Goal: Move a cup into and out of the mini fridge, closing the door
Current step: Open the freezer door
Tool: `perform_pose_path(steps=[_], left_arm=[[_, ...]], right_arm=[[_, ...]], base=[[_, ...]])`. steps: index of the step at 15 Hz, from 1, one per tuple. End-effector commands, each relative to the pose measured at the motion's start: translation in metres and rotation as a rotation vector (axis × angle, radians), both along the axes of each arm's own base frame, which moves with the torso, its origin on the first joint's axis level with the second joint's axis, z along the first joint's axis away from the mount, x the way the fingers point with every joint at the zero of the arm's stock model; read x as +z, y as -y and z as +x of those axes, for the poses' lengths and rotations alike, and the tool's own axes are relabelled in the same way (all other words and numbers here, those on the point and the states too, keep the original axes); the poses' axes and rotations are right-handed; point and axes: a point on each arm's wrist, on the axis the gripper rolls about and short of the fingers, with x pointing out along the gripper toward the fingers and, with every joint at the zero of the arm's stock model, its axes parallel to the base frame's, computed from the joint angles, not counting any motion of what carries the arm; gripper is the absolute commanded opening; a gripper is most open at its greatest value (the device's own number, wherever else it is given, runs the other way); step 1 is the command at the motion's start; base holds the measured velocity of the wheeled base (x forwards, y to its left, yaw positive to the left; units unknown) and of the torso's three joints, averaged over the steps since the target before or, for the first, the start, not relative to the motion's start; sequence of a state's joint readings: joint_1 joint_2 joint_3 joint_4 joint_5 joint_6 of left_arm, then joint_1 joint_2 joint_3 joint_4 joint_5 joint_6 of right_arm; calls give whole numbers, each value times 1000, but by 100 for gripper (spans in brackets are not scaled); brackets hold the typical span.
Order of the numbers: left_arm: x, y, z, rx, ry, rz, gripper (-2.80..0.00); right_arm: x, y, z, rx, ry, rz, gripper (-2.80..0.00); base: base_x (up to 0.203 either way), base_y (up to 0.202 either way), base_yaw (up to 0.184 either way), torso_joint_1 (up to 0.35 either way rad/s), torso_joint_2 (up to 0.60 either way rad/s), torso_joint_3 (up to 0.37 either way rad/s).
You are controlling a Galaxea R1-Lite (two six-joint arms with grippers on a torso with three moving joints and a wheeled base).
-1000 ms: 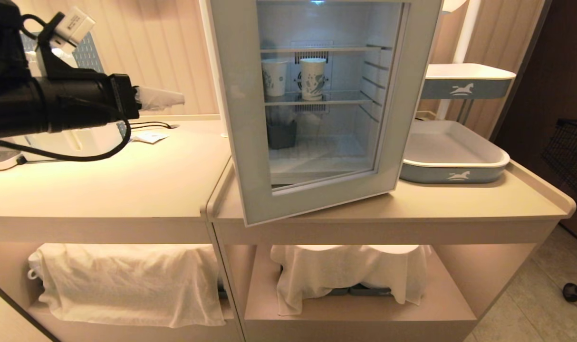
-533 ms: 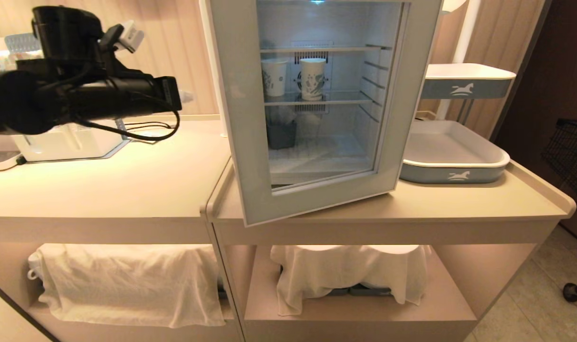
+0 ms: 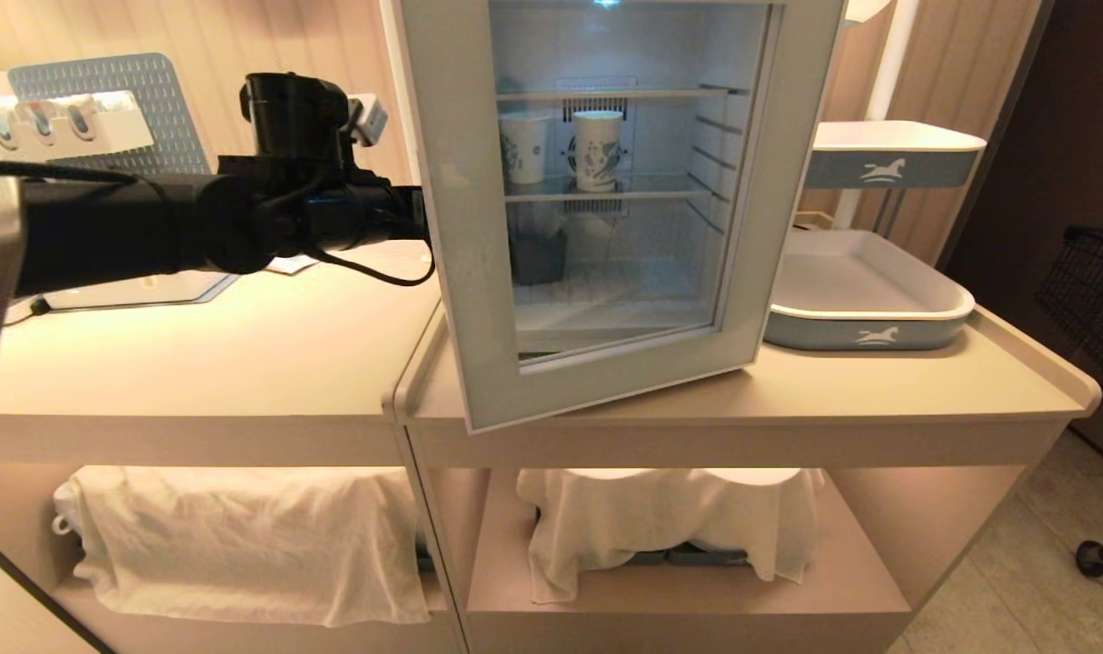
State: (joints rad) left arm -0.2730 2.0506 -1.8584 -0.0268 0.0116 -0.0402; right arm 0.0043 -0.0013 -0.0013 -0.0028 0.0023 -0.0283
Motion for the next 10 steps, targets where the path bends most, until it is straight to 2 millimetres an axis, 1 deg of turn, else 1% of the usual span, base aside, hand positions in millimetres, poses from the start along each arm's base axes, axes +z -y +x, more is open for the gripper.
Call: perform_pose_path(steps=[1,4,6,8,10], left_arm=[[-8,13,5,-22,-12,3,-280],[-2,21,-3,-44,-5,-10,-280],[5,29,-14,-68,-5,-38,-280],[14,40,-27,-101,-1,-79,-280],[25,48,-45,-135,4,-123,-280]], right_arm=[[0,0,0,1,-1,-1,-280],[0,0,0,1,-1,-1,-280],[0,0,0,1,-1,-1,-280],[0,0,0,1,-1,-1,-280],[0,0,0,1,-2,-1,-280]], base=[[0,0,0,0,0,0],[0,0,0,0,0,0],[0,0,0,0,0,0],[0,0,0,0,0,0],[0,0,0,0,0,0]])
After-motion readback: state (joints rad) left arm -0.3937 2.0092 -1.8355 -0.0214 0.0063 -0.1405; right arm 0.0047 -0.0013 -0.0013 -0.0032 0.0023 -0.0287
